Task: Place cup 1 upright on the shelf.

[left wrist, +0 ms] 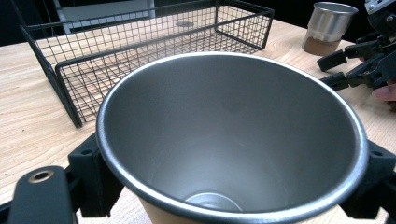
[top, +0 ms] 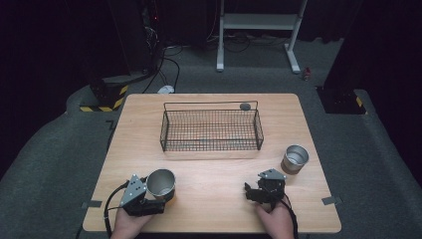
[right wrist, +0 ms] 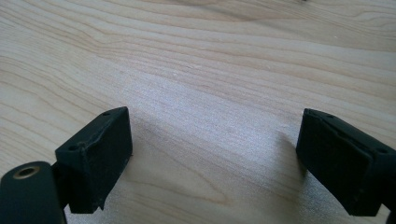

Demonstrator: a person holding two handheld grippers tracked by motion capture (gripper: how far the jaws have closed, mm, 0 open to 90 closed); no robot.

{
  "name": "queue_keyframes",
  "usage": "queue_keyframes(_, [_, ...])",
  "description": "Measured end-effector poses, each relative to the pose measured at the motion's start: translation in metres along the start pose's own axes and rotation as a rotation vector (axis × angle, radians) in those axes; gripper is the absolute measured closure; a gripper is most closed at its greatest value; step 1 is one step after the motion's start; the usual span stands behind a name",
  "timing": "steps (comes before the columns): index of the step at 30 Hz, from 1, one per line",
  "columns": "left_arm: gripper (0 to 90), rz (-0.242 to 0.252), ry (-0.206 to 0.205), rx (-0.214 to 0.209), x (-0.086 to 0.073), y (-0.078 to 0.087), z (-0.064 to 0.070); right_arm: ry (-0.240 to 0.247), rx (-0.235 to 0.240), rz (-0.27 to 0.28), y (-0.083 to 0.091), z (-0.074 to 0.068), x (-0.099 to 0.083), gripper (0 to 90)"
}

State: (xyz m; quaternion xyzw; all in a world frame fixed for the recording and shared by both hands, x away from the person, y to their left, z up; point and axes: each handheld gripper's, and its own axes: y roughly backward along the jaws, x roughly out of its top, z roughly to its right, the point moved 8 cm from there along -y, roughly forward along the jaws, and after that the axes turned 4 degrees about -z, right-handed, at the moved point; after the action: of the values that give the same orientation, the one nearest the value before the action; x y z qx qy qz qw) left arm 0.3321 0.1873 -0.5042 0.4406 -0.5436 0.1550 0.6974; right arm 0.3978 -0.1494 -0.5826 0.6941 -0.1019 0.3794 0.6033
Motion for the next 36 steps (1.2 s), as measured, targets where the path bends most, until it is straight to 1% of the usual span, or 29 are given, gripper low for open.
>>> queue_keyframes(1, [13.8, 0.006, 0.004, 0.001, 0.001, 0.0, 0.0, 0.001, 0.0, 0.0, 0.0, 0.0, 0.0, 10.3])
queue_keyframes(4, [13.8, -0.002, -0.002, 0.001, 0.003, -0.001, 0.0, 0.0, 0.0, 0.0, 0.0, 0.0, 0.0, 10.3])
queue_keyframes(5, [13.8, 0.003, 0.009, -0.002, 0.004, -0.001, 0.001, 0.001, 0.0, 0.0, 0.0, 0.0, 0.0, 10.3])
queue_keyframes(9, [13.8, 0.005, 0.014, -0.001, 0.007, -0.002, 0.0, 0.005, 0.004, 0.001, 0.0, 0.0, 0.0, 10.9])
queue_keyframes(12, [13.9, 0.016, 0.025, -0.004, 0.011, -0.001, -0.001, 0.005, 0.004, 0.001, 0.0, 0.0, 0.0, 10.9])
queue_keyframes(13, [13.9, 0.018, 0.026, -0.009, 0.012, -0.001, -0.001, 0.005, 0.004, 0.001, 0.0, 0.0, 0.0, 10.9])
queue_keyframes(15, [13.9, 0.022, 0.041, -0.021, 0.015, -0.001, -0.002, 0.005, 0.004, 0.001, 0.0, 0.0, 0.0, 10.9])
queue_keyframes(19, [13.9, 0.023, 0.03, -0.012, 0.02, 0.001, -0.005, 0.006, 0.005, 0.001, 0.0, -0.001, 0.0, 10.9])
queue_keyframes(21, [13.8, 0.025, 0.02, -0.002, 0.022, 0.002, -0.006, 0.006, 0.005, 0.001, 0.0, -0.001, 0.0, 11.0])
queue_keyframes(23, [13.8, 0.027, 0.018, 0.005, 0.025, 0.002, -0.007, 0.006, 0.005, 0.002, 0.0, -0.001, 0.0, 11.0])
queue_keyframes(26, [13.9, 0.028, 0.023, -0.004, 0.029, 0.0, -0.007, 0.006, 0.005, 0.001, 0.0, -0.001, 0.0, 11.0])
queue_keyframes(31, [13.8, 0.015, 0.004, 0.001, 0.035, -0.006, -0.006, 0.006, 0.005, 0.001, 0.0, -0.001, 0.0, 11.0])
queue_keyframes(36, [13.8, 0.013, 0.009, -0.006, 0.042, -0.012, -0.005, 0.006, 0.005, 0.001, 0.0, -0.001, 0.0, 10.9])
